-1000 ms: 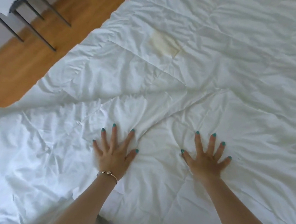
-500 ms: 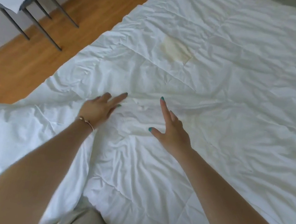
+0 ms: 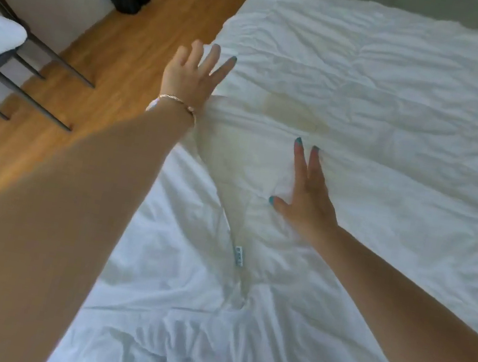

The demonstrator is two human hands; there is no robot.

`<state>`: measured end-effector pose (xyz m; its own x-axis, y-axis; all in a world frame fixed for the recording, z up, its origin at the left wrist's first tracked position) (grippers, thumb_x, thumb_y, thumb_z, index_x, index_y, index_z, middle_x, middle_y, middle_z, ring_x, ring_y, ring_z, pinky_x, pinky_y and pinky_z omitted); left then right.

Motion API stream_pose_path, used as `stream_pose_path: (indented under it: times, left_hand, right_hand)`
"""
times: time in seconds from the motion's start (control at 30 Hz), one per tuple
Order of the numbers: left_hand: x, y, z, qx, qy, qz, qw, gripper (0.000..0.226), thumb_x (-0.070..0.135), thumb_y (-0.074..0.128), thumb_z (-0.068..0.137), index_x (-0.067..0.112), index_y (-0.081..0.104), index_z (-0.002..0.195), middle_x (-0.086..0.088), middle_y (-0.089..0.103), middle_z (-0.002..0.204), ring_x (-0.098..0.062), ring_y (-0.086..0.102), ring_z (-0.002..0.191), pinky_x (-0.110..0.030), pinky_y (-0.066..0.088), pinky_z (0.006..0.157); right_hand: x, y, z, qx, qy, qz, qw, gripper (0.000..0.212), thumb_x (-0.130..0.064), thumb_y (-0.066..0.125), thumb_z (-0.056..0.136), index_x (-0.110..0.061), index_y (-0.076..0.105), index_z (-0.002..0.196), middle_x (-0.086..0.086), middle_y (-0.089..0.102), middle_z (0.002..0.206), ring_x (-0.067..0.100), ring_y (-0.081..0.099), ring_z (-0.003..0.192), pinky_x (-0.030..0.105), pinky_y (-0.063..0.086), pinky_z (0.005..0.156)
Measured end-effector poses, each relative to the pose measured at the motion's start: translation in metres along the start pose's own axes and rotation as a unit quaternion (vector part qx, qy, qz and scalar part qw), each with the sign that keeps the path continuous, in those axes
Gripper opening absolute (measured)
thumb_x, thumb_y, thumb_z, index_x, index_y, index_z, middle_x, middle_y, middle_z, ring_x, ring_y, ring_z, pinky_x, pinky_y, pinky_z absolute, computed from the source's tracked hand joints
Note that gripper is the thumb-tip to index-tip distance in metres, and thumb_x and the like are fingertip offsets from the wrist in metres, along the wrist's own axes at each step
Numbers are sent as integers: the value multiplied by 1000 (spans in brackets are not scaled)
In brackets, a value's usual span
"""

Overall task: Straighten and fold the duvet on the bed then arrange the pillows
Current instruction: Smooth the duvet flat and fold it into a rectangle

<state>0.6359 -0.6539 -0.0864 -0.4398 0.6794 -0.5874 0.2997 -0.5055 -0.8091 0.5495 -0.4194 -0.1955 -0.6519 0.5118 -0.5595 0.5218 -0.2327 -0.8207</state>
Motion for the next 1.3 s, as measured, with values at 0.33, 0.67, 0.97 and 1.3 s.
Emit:
stream_pose_path:
  times: [0.33, 0.67, 0.97, 1.3]
  left_hand:
    - [102, 161, -35, -247, -12, -327, 912, 103, 99, 28, 56, 61, -26, 135, 4, -34, 154, -36, -32, 140, -76, -5, 102]
    - [90, 191, 4, -232, 103, -382, 889, 95, 91, 39, 65, 64, -16, 137, 9, -26, 157, -38, -25, 142, -75, -6, 104]
    - [10, 140, -209, -33, 155, -479, 864, 82, 81, 41, 79, 46, 18, 150, 6, 13, 161, -30, 1, 149, -69, 1, 111]
    - [-51, 162, -277, 88, 58, -401, 910, 89, 0, 52, 75, 31, 19, 151, -17, 31, 148, -36, 40, 132, -57, 47, 92]
  right_hand:
    - [37, 52, 36, -160, 214, -128, 955, 121, -76, 69, 59, -62, -22, 137, -15, -35, 153, 29, -28, 144, 76, 5, 105]
    - [19, 62, 76, -198, 297, -215, 909, 132, -59, 82, 59, -57, -22, 140, -6, -29, 156, 38, -21, 144, 73, 15, 106]
    - [-114, 104, -34, -239, 178, 127, 946, 99, -69, 65, 69, -68, -7, 138, -6, 35, 139, 17, 33, 130, 39, 35, 102]
    - [-212, 67, 36, -68, 147, 444, 881, 52, -12, 74, 81, -42, 63, 122, -15, 61, 126, -2, 60, 111, 26, 50, 98]
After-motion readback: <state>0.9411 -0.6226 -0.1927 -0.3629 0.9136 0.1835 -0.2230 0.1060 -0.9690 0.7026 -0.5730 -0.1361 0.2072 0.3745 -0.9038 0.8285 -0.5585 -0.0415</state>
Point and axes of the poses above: each hand's wrist, its own z-axis towards the middle knuckle, its own y-axis out of the palm, x = y × z, the point moved 4 cm from there along z, towards the middle knuckle
